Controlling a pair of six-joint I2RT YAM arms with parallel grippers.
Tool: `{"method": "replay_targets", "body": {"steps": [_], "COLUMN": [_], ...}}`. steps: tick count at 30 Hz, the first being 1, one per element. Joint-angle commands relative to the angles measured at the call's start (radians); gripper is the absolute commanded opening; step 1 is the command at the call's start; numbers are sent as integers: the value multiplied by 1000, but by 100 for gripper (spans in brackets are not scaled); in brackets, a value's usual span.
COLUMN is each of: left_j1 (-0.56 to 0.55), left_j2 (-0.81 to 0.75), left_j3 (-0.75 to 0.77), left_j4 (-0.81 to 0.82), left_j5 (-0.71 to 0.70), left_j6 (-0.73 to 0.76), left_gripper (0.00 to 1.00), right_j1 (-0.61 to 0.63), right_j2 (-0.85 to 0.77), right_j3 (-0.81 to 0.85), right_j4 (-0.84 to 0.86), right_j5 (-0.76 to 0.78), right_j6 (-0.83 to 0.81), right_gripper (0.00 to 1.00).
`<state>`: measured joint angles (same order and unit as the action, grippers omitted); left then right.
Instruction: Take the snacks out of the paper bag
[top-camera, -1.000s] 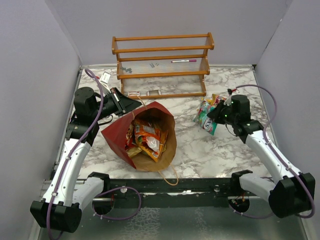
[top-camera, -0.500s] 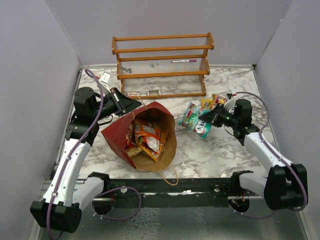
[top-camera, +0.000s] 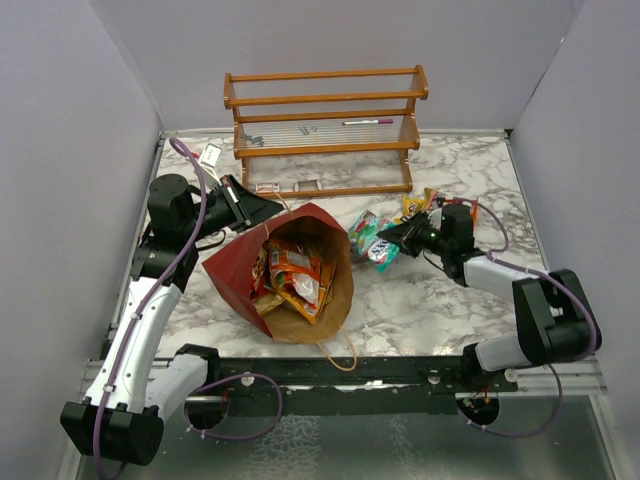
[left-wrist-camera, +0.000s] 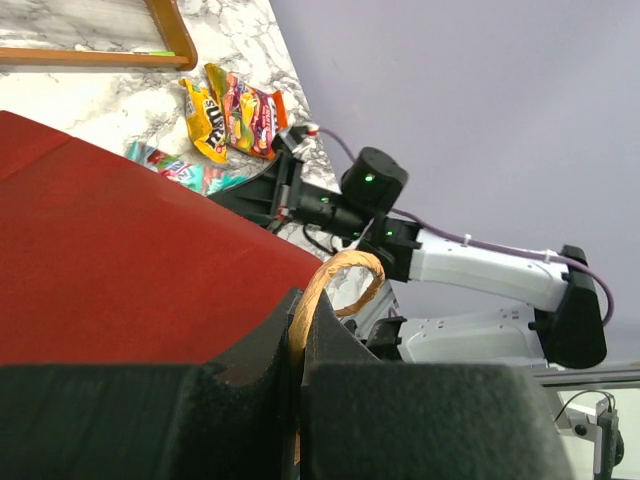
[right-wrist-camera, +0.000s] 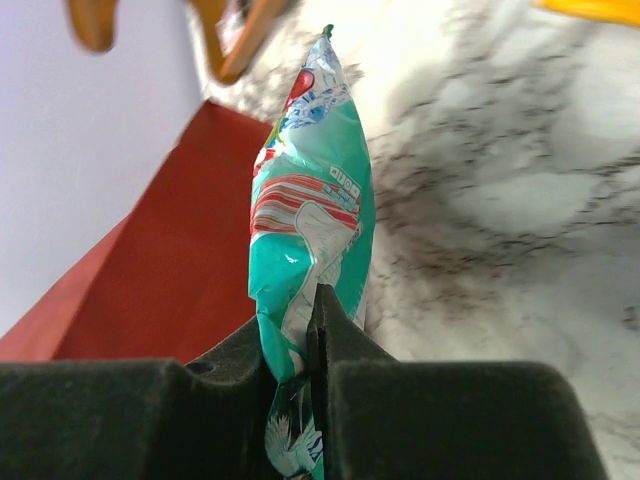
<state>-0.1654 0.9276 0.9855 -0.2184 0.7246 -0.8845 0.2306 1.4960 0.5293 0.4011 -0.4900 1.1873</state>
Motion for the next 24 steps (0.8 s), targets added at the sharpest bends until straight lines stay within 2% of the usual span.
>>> {"method": "replay_targets", "body": {"steps": [1, 7, 12, 13, 16, 21, 24], "left_j1": [3, 2, 2, 3, 3, 3, 2], "left_j2": [-9, -7, -6, -7, -7, -16, -17], "left_j3": [10, 4, -2, -2, -8, -18, -21], "left_j4": [7, 4, 10, 10, 11, 16, 17], "left_j5": [-19, -22, -22, -22, -22, -15, -11], "left_j6": [-4, -2, -5, -4, -4, -3, -3], "left_gripper": [0, 0, 0, 0, 0, 0, 0], "right_j1": [13, 13, 7, 6, 6, 5, 6], "right_j2": [104, 175, 213, 210, 185, 62, -64], "right_j3": [-14, 11, 13, 11, -4, -45, -68], "right_j4": [141, 93, 97, 98, 116, 55, -61], "right_j5": [149, 343, 429, 439, 442, 337, 270], "right_j6": [97, 92, 81, 77, 35, -130, -274], "right_gripper": [1, 5, 8, 11, 30, 60, 67]}}
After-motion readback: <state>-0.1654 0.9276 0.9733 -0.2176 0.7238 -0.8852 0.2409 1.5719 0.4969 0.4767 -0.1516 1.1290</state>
